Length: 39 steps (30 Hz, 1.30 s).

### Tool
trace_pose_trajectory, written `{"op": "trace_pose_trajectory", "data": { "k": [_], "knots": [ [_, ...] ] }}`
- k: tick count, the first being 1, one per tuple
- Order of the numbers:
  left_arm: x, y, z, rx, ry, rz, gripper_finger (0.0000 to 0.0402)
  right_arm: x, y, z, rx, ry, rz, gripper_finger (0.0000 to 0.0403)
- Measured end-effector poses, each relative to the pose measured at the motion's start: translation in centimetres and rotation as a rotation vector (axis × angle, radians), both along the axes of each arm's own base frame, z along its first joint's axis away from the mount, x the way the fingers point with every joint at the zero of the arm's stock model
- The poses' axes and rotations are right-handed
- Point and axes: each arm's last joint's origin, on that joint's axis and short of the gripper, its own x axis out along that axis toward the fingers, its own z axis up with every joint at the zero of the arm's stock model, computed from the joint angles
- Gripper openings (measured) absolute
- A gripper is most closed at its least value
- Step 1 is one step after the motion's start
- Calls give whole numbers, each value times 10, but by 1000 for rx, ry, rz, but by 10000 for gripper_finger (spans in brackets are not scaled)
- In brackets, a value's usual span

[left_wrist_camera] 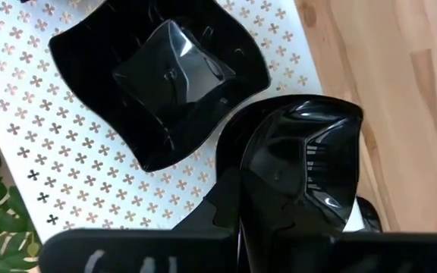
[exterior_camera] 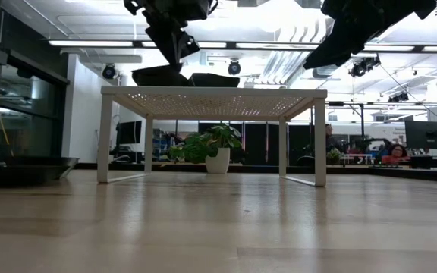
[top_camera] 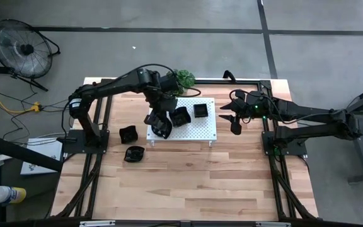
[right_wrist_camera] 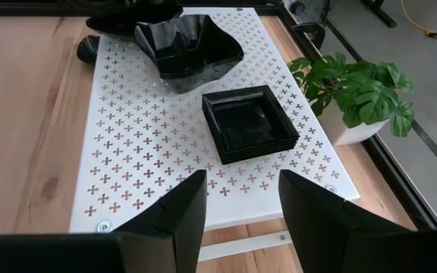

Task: Pick & Place Mini shaped plates
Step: Stack the leaf shaped plate on top of the leaf shaped plates on the shelf, then stack the distorted square plate on top of the distorted square plates on the shelf

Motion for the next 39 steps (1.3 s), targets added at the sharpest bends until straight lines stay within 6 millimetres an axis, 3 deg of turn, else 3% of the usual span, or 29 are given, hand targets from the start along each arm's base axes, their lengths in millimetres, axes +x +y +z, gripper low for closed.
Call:
{"op": "trace_pose_trajectory", "data": {
  "k": [7, 15, 22, 31, 39],
  "knots": [
    [0, 1, 0, 31, 11, 7, 6, 0, 0, -3, 3, 11, 0, 161],
    [-1, 1, 0, 39, 14, 10, 42, -1, 0, -25, 17, 29, -6, 161],
    [-3, 1, -1, 65, 49, 22, 62, 0, 0, -25, 20, 10, -10, 161],
    [-26, -3, 4, 91, 216, 98, 62, 0, 0, -25, 41, 4, -22, 161],
    [-44, -5, 19, 167, 214, 273, 62, 1, 4, -25, 91, -2, 2, 161]
  ]
}}
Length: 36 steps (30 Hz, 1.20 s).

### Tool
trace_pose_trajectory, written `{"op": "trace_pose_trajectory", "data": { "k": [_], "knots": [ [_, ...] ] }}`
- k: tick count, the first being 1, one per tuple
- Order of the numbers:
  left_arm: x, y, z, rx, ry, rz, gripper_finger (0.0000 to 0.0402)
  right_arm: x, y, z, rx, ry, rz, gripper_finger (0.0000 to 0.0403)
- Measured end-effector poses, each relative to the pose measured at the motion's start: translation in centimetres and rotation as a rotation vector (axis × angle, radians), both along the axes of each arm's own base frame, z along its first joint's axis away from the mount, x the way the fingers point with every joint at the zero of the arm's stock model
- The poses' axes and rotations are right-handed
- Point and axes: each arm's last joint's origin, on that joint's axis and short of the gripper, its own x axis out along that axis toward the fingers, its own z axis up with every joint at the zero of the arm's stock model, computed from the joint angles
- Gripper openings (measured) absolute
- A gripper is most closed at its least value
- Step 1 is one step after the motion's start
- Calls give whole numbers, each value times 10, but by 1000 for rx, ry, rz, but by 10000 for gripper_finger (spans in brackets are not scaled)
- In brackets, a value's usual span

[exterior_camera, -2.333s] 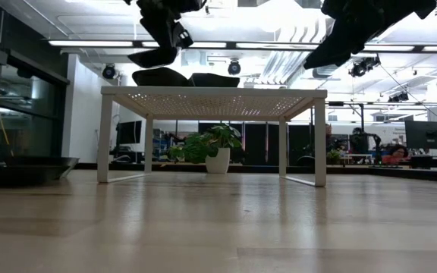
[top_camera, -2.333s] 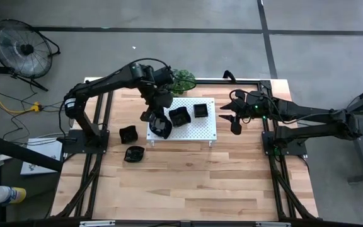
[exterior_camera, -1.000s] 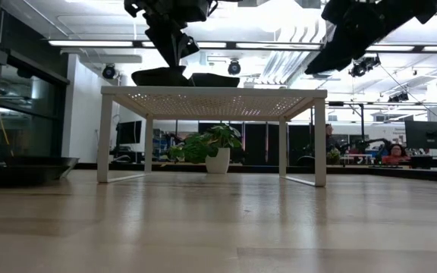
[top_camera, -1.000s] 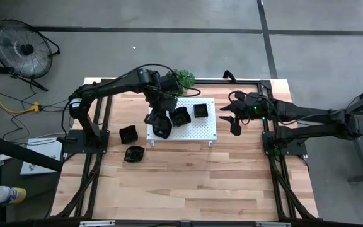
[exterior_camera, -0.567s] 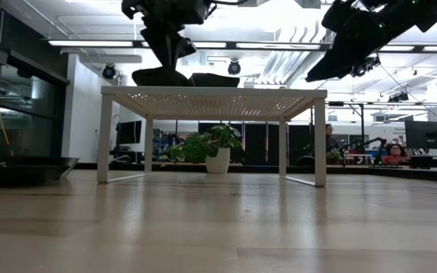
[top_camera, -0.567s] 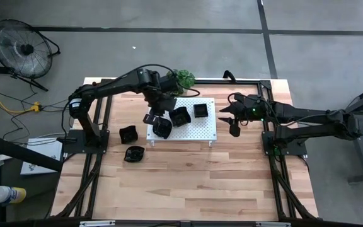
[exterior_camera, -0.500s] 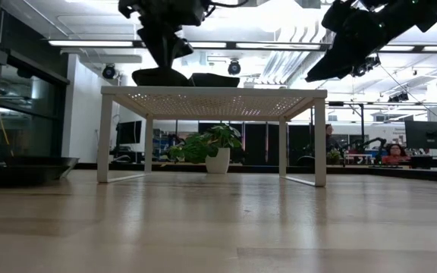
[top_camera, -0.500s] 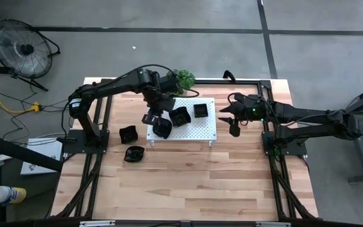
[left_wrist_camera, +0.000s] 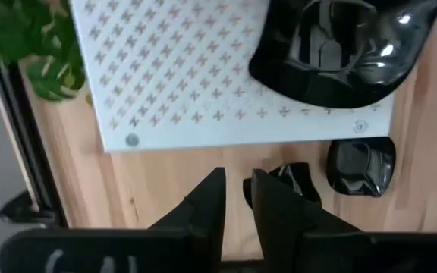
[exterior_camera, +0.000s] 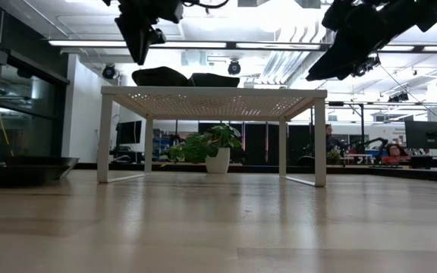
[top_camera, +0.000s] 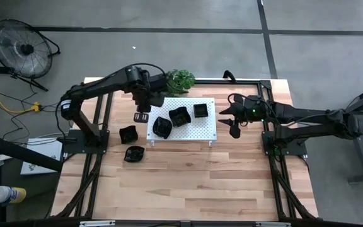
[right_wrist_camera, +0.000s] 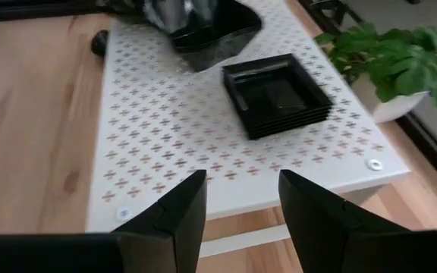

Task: Pick & Place Mini shaped plates
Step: Stack the distorted square plate on top of the distorted square plates on the shelf

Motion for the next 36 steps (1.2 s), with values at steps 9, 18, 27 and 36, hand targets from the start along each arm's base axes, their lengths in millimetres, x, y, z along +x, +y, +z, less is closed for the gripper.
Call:
{"op": "trace_pose_trajectory", "data": {
  "k": [9, 18, 27, 36],
  "knots": [
    [-23, -6, -37, -11, 151, 49, 62, -1, 17, -4, -6, 57, 31, 161],
    [-65, -20, -88, -44, 24, 124, 62, -10, 30, 0, -30, 57, -7, 161],
    [-96, -30, -151, -85, 45, 236, 62, -18, 40, 9, -24, -8, 30, 161],
    [-90, -27, -162, -2, -37, 248, 64, -19, 44, 10, -10, -14, 46, 161]
  ]
}}
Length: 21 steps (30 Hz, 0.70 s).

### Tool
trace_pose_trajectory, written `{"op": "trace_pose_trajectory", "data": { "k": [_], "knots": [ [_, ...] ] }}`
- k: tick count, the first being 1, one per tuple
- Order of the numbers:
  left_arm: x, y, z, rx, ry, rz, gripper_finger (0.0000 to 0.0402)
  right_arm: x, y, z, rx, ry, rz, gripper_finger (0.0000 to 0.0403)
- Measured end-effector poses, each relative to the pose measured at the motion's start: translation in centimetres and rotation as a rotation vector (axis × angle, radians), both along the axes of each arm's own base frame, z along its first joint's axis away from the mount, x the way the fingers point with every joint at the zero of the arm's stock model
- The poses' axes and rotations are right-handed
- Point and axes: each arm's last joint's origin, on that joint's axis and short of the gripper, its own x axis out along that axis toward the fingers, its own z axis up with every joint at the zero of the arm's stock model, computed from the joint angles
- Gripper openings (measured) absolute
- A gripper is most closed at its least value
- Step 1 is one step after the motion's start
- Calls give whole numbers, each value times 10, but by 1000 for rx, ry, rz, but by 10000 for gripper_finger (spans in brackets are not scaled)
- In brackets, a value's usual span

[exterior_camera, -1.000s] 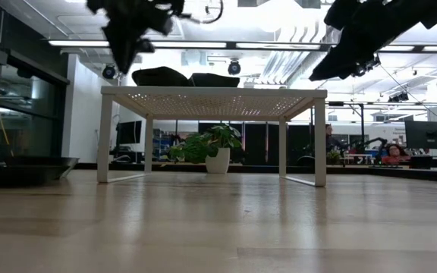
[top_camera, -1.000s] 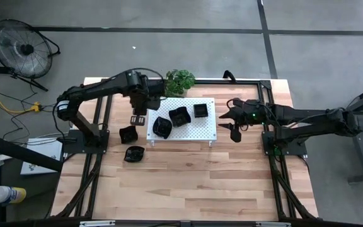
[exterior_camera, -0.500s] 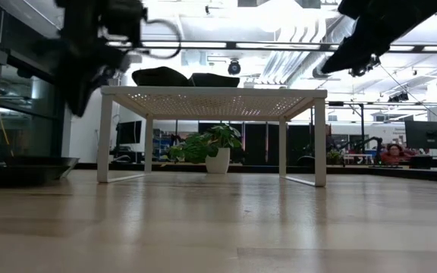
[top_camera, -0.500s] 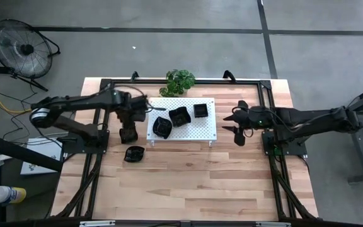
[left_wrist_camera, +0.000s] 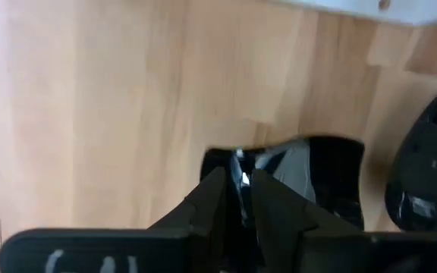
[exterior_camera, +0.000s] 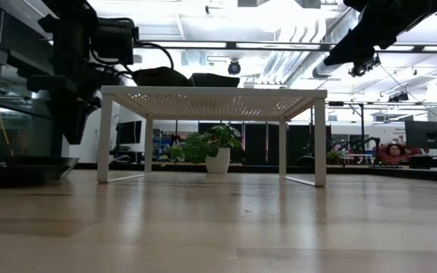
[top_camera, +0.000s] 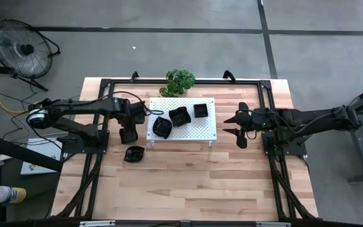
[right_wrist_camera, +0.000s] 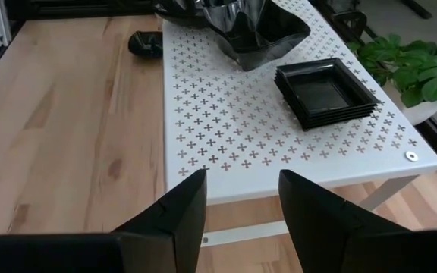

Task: Pick & Place Mini shaped plates
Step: Stack the distorted square plate on top of the distorted square plates on the shelf

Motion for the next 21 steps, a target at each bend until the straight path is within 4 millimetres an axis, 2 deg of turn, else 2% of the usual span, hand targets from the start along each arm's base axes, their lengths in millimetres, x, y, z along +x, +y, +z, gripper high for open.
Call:
{"op": "trace_pose_trajectory", "data": {
  "k": [3, 12, 16, 21],
  "knots": [
    [3, 1, 1, 14, -26, -13, 78, 0, 0, 0, 1, 0, 1, 161],
    [-5, 1, 0, 66, 68, 44, 165, 0, 0, 0, 1, 2, 1, 161],
    [-5, 1, -1, 59, 61, 56, 170, 0, 0, 0, 1, 2, 1, 161],
    [-9, -1, -13, 29, 74, 53, 159, 0, 0, 0, 3, 3, 5, 161]
  ]
}}
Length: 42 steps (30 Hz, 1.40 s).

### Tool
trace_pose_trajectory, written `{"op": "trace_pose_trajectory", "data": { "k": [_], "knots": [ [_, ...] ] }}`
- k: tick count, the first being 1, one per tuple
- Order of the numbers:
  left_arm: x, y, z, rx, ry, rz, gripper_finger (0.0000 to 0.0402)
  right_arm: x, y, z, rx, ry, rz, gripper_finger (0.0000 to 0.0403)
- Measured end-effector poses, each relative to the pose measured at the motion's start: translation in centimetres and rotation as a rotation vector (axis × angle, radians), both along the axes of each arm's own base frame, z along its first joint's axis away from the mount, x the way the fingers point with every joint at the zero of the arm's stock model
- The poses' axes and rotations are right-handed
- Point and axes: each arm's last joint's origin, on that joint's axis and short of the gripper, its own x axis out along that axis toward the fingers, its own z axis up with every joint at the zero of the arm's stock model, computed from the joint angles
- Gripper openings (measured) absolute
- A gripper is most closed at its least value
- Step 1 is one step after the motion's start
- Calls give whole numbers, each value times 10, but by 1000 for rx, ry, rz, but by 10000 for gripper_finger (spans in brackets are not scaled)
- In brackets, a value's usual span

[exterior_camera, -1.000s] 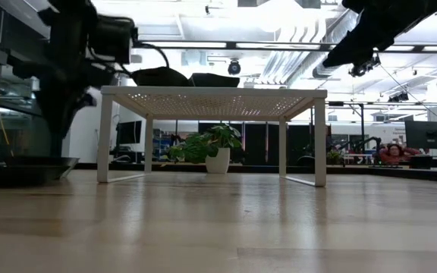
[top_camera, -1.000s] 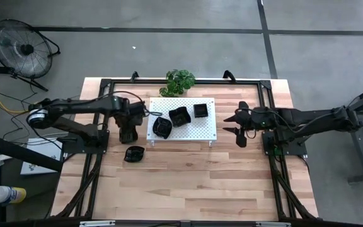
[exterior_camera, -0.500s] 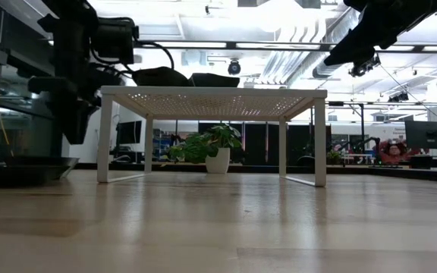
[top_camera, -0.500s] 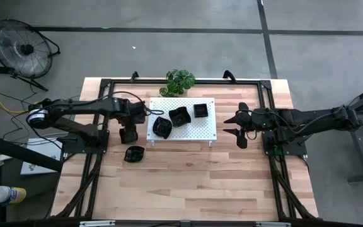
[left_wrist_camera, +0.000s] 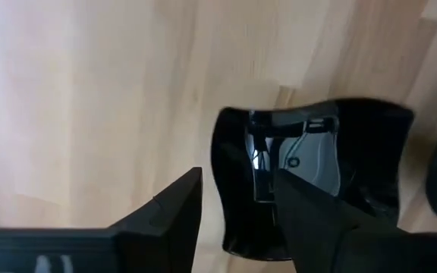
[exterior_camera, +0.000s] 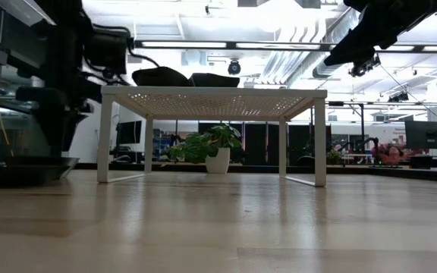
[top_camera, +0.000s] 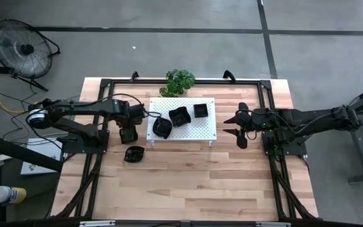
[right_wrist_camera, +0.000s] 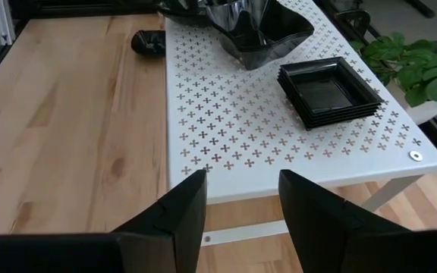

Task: Pick & Place Mini shaped plates
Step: Stack the distorted square plate on top of the distorted square plates on the shelf

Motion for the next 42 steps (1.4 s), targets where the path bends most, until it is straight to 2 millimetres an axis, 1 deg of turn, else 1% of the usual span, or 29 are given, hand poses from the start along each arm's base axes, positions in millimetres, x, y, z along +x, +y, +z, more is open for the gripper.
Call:
{"op": "trace_pose_trajectory", "data": {
  "k": [3, 6, 16, 24, 31, 35, 42],
  "knots": [
    [-5, -1, -8, -4, 31, 9, 155, 0, 0, 0, 1, 0, 2, 161],
    [-7, -1, -12, 11, 41, 18, 154, 0, 0, 0, 1, 0, 2, 161],
    [-7, -2, -13, -3, 36, 10, 154, 0, 0, 0, 0, 1, 3, 161],
    [-15, -4, -29, -17, 68, 32, 154, 0, 0, 0, 1, 5, 3, 161],
    [-14, -4, -29, -13, 53, 27, 152, 0, 0, 0, 1, 5, 3, 161],
    [-14, -4, -29, -13, 54, 18, 129, 0, 0, 0, 1, 4, 3, 161],
    [-14, -4, -29, -10, 55, 18, 54, 0, 0, 0, 1, 4, 3, 161]
  ]
}}
